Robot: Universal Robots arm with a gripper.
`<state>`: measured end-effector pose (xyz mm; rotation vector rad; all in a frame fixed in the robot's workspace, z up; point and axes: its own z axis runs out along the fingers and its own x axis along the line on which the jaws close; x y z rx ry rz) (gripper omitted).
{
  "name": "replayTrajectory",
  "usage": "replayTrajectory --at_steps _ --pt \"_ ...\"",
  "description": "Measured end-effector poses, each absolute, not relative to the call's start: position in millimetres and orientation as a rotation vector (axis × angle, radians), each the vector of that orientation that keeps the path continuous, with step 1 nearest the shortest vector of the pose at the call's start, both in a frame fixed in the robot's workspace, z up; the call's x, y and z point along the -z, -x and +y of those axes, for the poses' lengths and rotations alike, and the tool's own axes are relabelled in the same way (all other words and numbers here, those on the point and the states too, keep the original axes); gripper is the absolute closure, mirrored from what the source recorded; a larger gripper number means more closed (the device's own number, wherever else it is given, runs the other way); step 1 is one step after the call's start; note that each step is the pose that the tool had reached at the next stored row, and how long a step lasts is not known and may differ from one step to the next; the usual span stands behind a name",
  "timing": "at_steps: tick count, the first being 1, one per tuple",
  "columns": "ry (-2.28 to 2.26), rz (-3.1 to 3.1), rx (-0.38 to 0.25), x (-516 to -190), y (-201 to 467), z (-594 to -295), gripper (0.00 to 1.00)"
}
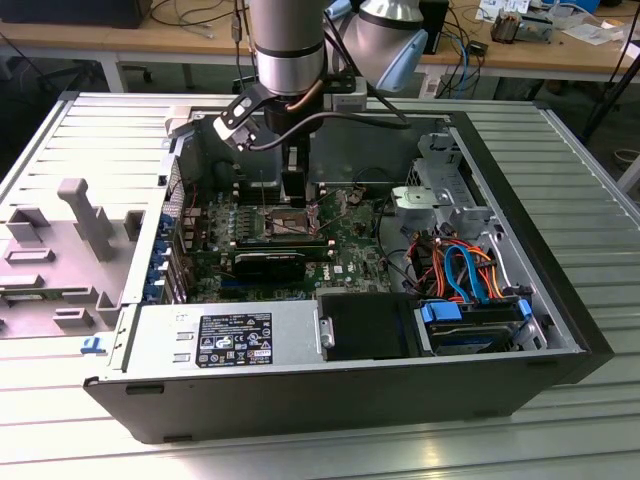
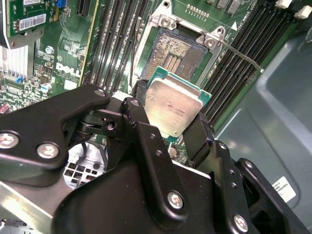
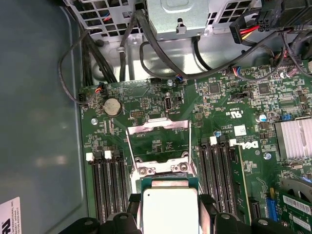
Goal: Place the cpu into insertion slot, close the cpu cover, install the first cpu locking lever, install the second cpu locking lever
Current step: 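Place the cpu into insertion slot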
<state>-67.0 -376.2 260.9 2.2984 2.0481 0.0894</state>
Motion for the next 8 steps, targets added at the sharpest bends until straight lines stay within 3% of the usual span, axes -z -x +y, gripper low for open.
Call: replayTrajectory --at_steps 8 --pt "-2.298 2.048 -0.089 -260.0 67.4 -374.3 0.45"
